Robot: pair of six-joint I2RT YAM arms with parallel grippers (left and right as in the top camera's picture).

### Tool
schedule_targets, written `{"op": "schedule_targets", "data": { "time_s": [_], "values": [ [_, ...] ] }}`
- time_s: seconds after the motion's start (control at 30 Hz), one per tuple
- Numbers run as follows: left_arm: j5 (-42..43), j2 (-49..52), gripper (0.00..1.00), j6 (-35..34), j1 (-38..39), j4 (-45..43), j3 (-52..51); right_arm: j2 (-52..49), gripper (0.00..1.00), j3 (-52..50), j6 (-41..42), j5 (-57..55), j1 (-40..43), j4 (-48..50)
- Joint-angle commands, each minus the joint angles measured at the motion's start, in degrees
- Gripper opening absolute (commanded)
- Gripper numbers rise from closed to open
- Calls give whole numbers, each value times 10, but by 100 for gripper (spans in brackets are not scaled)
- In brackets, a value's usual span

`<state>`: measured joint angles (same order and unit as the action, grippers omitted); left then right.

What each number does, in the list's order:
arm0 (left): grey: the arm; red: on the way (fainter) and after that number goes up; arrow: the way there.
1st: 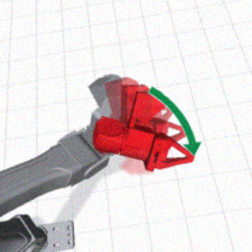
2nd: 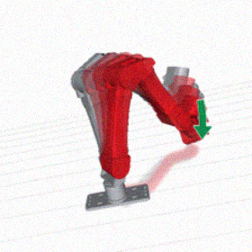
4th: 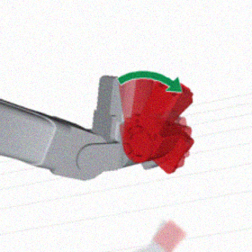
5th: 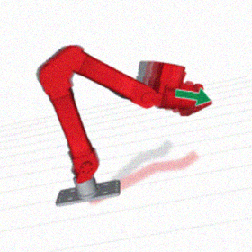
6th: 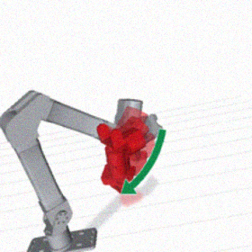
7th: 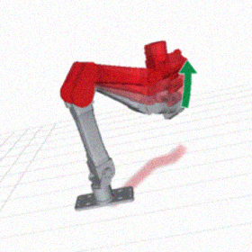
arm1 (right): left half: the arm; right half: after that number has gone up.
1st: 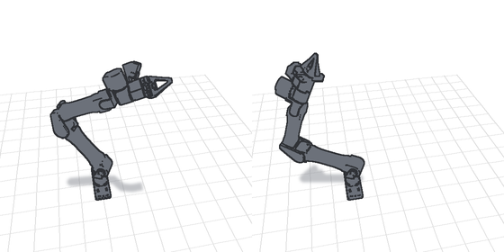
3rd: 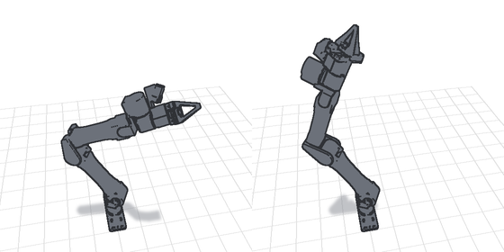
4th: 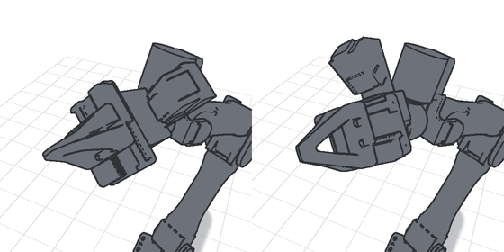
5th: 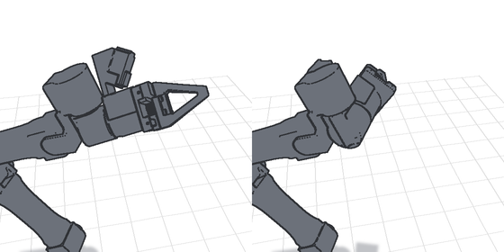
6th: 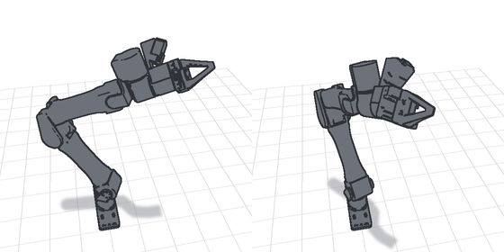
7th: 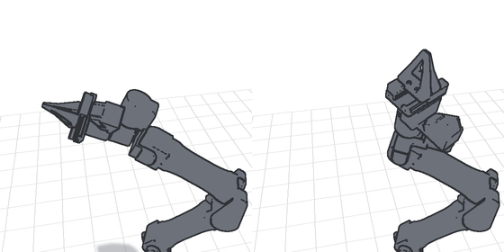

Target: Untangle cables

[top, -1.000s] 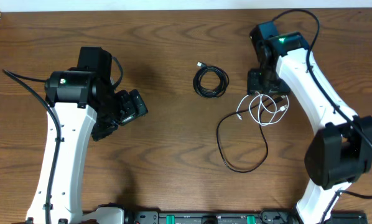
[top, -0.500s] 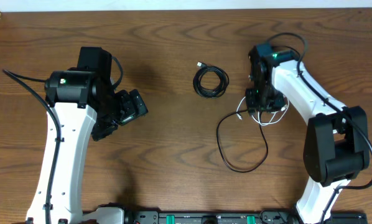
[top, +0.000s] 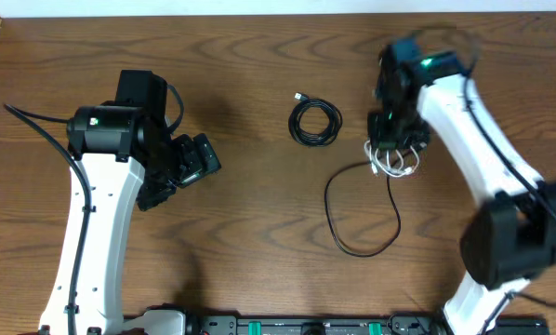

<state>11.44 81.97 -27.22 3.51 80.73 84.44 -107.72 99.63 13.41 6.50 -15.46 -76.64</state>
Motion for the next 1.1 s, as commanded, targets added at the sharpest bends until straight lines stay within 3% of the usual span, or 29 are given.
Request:
{"op": "schedule_targets", "data": {
  "time_s": [0.0,0.13,0.43,0.67,1.07],
  "values": [
    [-6,0,99,-5,-2,2,1,103,1,109,2,18,-2,-7],
    [-6,0,99,-5,-2,2,1,182,1,170,3,18,-2,38],
    [-6,0,99,-5,-2,2,1,303,1,175,28,14,-2,118],
    [-6,0,99,-5,-2,2,1,282,1,175,191,28,-2,115],
    [-6,0,99,-5,-2,2,1,188,1,172,198,169,-70,118]
  ]
}}
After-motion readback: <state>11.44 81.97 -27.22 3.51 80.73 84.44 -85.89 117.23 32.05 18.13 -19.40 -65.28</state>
